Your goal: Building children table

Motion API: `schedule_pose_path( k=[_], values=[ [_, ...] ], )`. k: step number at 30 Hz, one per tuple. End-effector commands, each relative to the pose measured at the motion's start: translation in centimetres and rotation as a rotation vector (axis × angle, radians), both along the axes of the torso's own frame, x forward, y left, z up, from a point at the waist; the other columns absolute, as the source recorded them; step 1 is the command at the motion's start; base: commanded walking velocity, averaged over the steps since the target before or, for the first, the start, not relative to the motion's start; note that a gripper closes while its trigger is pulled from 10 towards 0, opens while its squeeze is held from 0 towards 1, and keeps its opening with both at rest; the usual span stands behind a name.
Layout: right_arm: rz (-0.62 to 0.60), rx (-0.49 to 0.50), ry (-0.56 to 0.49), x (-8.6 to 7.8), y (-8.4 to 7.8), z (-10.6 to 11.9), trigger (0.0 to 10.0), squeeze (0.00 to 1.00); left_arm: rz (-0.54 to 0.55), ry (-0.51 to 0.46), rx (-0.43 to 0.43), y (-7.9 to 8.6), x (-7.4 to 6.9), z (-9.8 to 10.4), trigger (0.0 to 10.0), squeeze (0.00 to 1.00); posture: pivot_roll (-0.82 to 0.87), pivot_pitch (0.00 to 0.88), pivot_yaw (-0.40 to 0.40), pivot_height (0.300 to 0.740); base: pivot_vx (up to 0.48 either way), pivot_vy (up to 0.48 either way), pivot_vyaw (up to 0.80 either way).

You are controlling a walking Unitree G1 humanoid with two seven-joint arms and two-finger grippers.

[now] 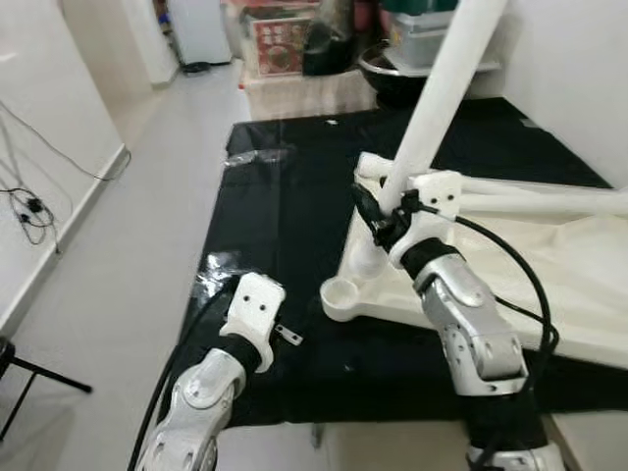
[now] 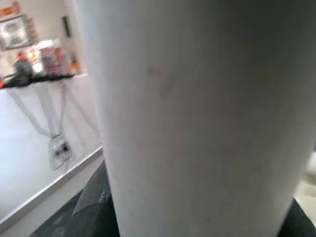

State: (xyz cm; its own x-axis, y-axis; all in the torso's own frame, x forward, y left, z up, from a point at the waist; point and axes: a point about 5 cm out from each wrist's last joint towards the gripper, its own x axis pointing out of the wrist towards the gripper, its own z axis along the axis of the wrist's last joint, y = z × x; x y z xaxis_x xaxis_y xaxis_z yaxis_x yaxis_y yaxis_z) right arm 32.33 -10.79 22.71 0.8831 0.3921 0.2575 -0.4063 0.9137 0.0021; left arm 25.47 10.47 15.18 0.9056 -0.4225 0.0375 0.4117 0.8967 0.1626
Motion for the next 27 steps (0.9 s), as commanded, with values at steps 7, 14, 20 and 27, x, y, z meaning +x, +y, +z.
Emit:
schedule_pose_path(
  k=[7, 14, 20, 27],
  values=[
    [0.152, -0.088, -0.028, -0.1, 2.0, 0.5, 10.0, 0.00, -0.009, 0.053, 0.017, 0.9, -1.0, -0.9, 10.0, 0.00, -0.06, 0.109, 0.000, 0.740, 0.000, -0.337, 0.00],
    [0.190, -0.117, -0.038, 0.1, 2.6, 0.8, 10.0, 0.00, 0.089, 0.117, 0.017, 1.9, -0.9, -1.5, 10.0, 0.00, -0.06, 0.122, -0.005, 0.740, 0.000, 0.090, 0.00],
    [0.226, -0.143, -0.042, 0.1, 2.9, 0.8, 10.0, 0.00, 0.094, 0.113, 0.041, 2.1, -1.3, -1.5, 10.0, 0.00, -0.05, 0.134, -0.005, 0.740, 0.000, 0.449, 0.00],
    [0.217, -0.152, -0.045, 0.5, 3.0, 1.0, 10.0, 0.00, 0.105, 0.083, 0.077, 2.2, -1.5, -1.2, 10.0, 0.00, -0.05, 0.139, -0.002, 0.740, 0.000, 0.408, 0.00]
  ],
)
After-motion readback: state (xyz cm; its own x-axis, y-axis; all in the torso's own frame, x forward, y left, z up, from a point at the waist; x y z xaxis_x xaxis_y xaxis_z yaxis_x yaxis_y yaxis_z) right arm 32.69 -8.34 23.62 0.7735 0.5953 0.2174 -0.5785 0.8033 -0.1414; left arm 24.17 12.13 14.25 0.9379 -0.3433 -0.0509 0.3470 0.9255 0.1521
